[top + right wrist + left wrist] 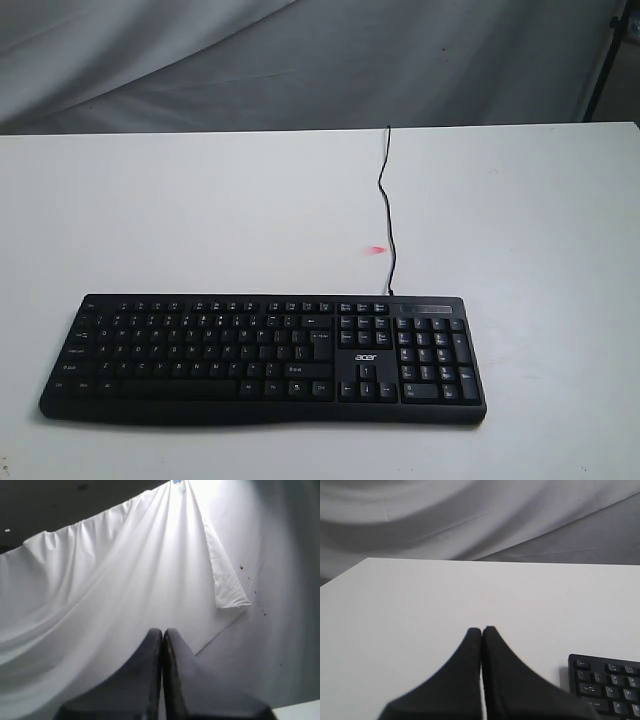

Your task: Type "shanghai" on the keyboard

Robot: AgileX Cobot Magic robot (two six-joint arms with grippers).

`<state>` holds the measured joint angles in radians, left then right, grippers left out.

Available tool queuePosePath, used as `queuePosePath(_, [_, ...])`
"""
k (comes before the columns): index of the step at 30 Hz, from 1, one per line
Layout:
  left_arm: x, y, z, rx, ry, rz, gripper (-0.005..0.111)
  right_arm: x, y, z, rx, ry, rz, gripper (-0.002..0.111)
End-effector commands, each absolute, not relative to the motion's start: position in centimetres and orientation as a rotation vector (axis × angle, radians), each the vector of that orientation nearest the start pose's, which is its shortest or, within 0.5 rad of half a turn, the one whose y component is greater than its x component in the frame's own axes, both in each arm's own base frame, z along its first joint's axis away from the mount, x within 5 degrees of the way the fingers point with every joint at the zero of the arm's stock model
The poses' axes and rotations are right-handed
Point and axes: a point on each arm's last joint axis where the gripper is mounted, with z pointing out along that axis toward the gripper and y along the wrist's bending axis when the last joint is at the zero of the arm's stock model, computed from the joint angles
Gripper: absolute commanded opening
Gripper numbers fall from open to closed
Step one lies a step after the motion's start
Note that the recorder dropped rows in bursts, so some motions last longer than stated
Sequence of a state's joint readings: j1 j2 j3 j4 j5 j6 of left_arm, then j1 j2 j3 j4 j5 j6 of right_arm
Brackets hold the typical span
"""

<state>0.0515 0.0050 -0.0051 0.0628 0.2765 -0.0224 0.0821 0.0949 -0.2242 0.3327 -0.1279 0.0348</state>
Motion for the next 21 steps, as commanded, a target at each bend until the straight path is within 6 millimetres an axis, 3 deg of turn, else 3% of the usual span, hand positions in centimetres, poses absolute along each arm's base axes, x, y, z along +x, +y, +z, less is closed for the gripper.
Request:
queuePosePath(1, [5.5, 0.4, 18.9, -0.028, 1.749, 0.08, 0.001, 6.5, 0.4, 30.9, 0.194, 1.347, 0.352, 0.0])
queuePosePath(5, [5.5, 0.4, 18.9, -0.028, 1.749, 0.08, 0.001, 8.1, 0.6, 33.1, 0.191, 1.386, 0.346, 0.0])
queuePosePath(12, [5.5, 0.4, 18.9, -0.028, 1.749, 0.08, 0.001, 10.6, 1.0, 38.6, 0.116, 1.412, 0.29, 0.0])
queuePosePath(21, [5.5, 0.4, 18.9, -0.028, 1.749, 0.08, 0.001, 11.5, 1.4, 45.8, -0.019, 1.401, 0.191, 0.0])
